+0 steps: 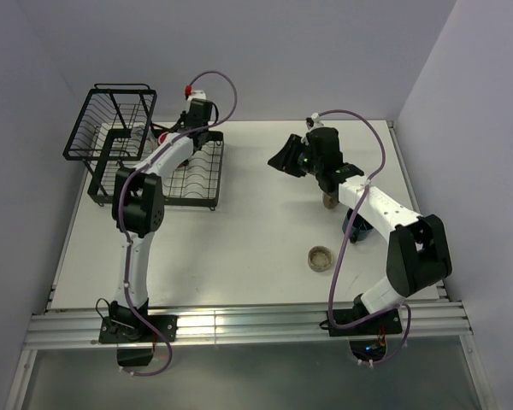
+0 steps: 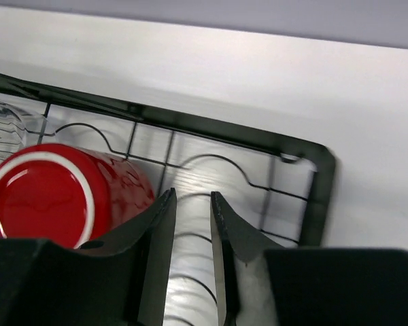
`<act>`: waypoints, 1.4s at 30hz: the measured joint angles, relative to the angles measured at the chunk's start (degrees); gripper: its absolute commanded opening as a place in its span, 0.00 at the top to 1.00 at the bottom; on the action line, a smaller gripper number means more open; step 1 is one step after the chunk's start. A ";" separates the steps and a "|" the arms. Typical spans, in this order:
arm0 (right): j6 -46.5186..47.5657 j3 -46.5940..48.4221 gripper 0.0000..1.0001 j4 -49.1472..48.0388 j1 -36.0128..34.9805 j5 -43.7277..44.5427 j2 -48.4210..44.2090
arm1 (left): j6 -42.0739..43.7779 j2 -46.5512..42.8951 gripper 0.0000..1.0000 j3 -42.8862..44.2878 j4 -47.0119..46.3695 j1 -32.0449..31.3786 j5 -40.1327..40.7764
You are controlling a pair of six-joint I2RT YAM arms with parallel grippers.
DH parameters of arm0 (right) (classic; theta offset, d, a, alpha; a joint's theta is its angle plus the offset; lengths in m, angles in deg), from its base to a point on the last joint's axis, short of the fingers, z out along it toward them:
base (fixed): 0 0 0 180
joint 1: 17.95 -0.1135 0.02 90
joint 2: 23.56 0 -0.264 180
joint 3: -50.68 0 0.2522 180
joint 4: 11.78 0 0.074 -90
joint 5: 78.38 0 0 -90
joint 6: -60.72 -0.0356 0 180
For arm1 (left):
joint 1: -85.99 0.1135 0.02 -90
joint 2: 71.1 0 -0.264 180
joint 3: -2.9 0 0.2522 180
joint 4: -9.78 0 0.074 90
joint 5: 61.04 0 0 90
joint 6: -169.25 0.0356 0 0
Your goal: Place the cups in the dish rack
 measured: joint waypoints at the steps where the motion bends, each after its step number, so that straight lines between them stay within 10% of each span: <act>1: 0.00 0.00 0.58 0.00 0.00 0.02 -0.02 | 0.07 -1.14 0.66 -0.87 -0.55 -0.83 0.09; 21: 1.53 1.25 0.58 4.28 0.07 3.65 -0.09 | -10.49 -20.63 0.64 -32.94 -3.87 -6.47 5.53; 42: 2.56 3.37 0.59 10.47 0.33 7.06 -0.09 | -12.24 -15.69 0.60 -28.94 -5.95 -0.55 5.88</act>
